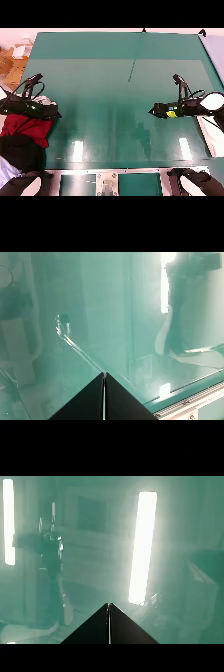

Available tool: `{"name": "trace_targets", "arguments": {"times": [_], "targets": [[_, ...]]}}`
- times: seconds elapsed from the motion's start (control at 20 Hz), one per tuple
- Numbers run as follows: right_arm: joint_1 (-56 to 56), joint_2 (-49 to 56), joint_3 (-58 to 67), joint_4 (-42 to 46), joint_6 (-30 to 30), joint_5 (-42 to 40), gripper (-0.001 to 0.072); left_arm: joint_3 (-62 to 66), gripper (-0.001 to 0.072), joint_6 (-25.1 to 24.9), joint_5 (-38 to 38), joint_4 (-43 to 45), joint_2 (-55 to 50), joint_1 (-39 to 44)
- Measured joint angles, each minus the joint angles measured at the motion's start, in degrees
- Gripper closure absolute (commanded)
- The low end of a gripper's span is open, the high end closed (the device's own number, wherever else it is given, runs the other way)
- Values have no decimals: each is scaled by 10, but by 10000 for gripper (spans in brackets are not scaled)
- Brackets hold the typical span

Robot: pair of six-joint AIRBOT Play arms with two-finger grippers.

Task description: Fold the shirts.

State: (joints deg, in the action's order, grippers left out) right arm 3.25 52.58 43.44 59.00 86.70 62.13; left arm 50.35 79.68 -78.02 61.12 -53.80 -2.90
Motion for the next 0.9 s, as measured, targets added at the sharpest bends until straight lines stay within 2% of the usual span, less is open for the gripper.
{"name": "trace_targets", "arguments": {"times": [0.2,0.25,0.3,0.35,0.45,0.6,0.75,0.9], "targets": [[1,0,0,0,0,0,695,0,679,3,2,24,1,0],[2,0,0,0,0,0,695,0,637,10,7,47,1,0],[2,0,0,0,0,0,695,0,210,21,14,83,1,0],[2,0,0,0,0,0,695,0,1,34,24,124,1,0],[2,0,0,0,0,0,695,0,-13,61,66,218,1,0],[2,0,0,0,0,0,695,0,-13,91,174,317,-13,-13],[2,0,0,0,0,0,695,2,-13,106,273,365,-73,-46],[2,0,0,0,0,0,695,3,-10,105,335,388,-159,-82]]}}
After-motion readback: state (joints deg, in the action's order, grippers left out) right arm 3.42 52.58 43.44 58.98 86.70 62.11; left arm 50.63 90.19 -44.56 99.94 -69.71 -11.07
